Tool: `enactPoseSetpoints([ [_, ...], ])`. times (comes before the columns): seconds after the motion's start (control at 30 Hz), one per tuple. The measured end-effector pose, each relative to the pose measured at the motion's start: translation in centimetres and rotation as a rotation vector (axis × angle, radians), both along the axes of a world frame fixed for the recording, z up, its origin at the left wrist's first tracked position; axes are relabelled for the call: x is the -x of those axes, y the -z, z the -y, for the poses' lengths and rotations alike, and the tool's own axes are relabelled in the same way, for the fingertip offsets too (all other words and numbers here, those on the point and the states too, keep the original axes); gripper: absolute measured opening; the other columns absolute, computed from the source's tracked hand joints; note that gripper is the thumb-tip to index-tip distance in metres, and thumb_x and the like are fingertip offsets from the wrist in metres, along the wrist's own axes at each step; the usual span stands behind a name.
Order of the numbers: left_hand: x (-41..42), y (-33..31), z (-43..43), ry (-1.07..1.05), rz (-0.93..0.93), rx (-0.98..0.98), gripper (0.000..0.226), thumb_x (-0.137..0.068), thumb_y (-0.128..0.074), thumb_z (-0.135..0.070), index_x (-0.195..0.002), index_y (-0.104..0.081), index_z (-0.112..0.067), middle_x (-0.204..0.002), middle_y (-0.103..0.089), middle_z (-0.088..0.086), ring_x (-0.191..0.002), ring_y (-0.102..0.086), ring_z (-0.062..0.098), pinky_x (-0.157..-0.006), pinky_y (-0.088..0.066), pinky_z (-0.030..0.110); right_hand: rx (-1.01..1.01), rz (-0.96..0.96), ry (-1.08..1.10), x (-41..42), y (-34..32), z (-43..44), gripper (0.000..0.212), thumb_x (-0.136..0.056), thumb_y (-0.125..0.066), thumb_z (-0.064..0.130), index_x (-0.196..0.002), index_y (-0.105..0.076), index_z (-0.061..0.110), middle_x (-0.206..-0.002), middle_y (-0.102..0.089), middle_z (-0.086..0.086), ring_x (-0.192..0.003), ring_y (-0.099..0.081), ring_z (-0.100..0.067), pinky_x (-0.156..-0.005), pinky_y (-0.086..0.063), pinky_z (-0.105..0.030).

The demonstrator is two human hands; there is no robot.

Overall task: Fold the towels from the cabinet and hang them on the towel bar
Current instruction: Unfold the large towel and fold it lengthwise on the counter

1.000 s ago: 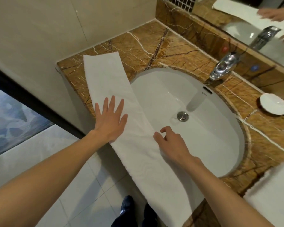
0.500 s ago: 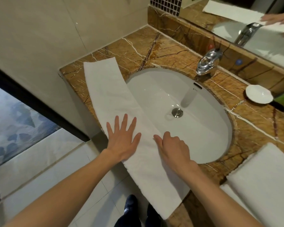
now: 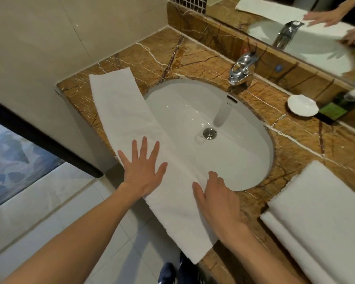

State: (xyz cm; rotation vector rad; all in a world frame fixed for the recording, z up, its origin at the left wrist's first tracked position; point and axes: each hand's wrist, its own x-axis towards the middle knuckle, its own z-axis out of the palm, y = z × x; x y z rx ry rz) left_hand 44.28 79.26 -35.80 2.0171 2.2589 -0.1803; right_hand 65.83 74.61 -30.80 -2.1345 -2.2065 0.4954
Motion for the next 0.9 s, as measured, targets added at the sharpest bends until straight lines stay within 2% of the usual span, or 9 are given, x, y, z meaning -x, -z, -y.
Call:
enactPoseSetpoints([
  [0.17,0.0,-0.2,0.1,0.013,0.015,-0.003,0.078,-0.078,0.015,-0.069,-0.147,0.016,-0.033,-0.158,0.017,0.005,-0.143,0.018,0.035,-0.105,0.008,0.070,-0.156,0.161,-0.005,-0.1,0.3,1.7,0.031,-0.091,-0.059,0.042,-0.097,-0.062,0.011,-0.081,-0.057,-0.009,-0.062,-0.055,-0.021,-0.046,-0.033,-0.027],
  [0.23,-0.1,-0.2,0.1,0.014,0.024,-0.011,0.078,-0.078,0.015,-0.069,-0.147,0.015,-0.033,-0.158,0.016,0.005,-0.143,0.017,0.035,-0.105,0.007,0.070,-0.141,0.214,-0.013,0.0,0.8,2.0,0.037,-0.094,-0.051,0.043,-0.108,-0.062,0.010,-0.090,-0.057,-0.011,-0.075,-0.054,-0.023,-0.055,-0.039,-0.031],
  [0.3,0.0,-0.1,0.1,0.018,0.025,-0.016,0.078,-0.078,0.014,-0.069,-0.147,0.014,-0.033,-0.158,0.015,0.005,-0.143,0.017,0.035,-0.105,0.007,0.071,-0.102,0.229,-0.010,0.1,1.6,2.1,0.049,-0.097,-0.040,0.044,-0.129,-0.054,0.010,-0.109,-0.058,-0.015,-0.092,-0.054,-0.028,-0.073,-0.043,-0.036],
  [0.37,0.0,0.2,0.0,0.023,0.032,-0.024,0.076,-0.080,0.012,-0.070,-0.148,0.012,-0.034,-0.159,0.014,0.005,-0.143,0.016,0.035,-0.104,0.007,0.071,-0.114,0.233,0.015,0.0,1.8,2.2,0.055,-0.097,-0.040,0.044,-0.138,-0.047,0.007,-0.128,-0.054,-0.021,-0.112,-0.051,-0.035,-0.088,-0.042,-0.042],
  [0.5,0.1,0.5,-0.1,0.024,0.028,-0.044,0.076,-0.080,0.011,-0.069,-0.148,0.009,-0.035,-0.159,0.010,0.005,-0.143,0.014,0.035,-0.104,0.008,0.072,-0.183,0.197,-0.073,0.4,1.8,2.4,0.059,-0.097,-0.040,0.044,-0.142,-0.042,0.006,-0.145,-0.041,-0.027,-0.136,-0.035,-0.041,-0.108,-0.031,-0.051],
  [0.57,0.1,0.6,-0.1,0.021,0.026,-0.051,0.077,-0.080,0.011,-0.069,-0.148,0.009,-0.035,-0.159,0.009,0.005,-0.144,0.013,0.035,-0.104,0.006,0.072,-0.144,0.142,-0.169,0.9,1.9,2.6,0.063,-0.098,-0.028,0.048,-0.148,-0.033,0.010,-0.153,-0.025,-0.025,-0.144,-0.018,-0.040,-0.115,-0.017,-0.051],
  [0.63,0.1,0.6,-0.1,0.016,0.019,-0.049,0.077,-0.079,0.011,-0.069,-0.148,0.009,-0.034,-0.159,0.009,0.005,-0.144,0.012,0.035,-0.105,0.006,0.072,-0.082,0.105,-0.253,1.3,2.5,3.0,0.069,-0.095,-0.013,0.055,-0.153,-0.015,0.017,-0.159,-0.006,-0.020,-0.148,0.001,-0.036,-0.117,0.001,-0.047],
  [0.7,0.2,0.7,-0.1,0.011,0.014,-0.051,0.077,-0.079,0.011,-0.069,-0.148,0.009,-0.034,-0.159,0.009,0.005,-0.144,0.013,0.035,-0.105,0.006,0.072,-0.040,0.085,-0.270,1.3,3.1,3.2,0.071,-0.093,-0.006,0.059,-0.154,-0.001,0.022,-0.160,0.005,-0.017,-0.147,0.012,-0.032,-0.117,0.010,-0.046],
  [0.9,0.1,0.7,-0.2,0.018,0.014,-0.042,0.077,-0.079,0.011,-0.070,-0.147,0.011,-0.035,-0.159,0.012,0.005,-0.144,0.014,0.035,-0.105,0.009,0.070,-0.064,0.106,-0.277,1.1,3.9,3.7,0.072,-0.094,-0.004,0.060,-0.153,0.004,0.020,-0.159,0.009,-0.019,-0.146,0.017,-0.032,-0.118,0.008,-0.051],
])
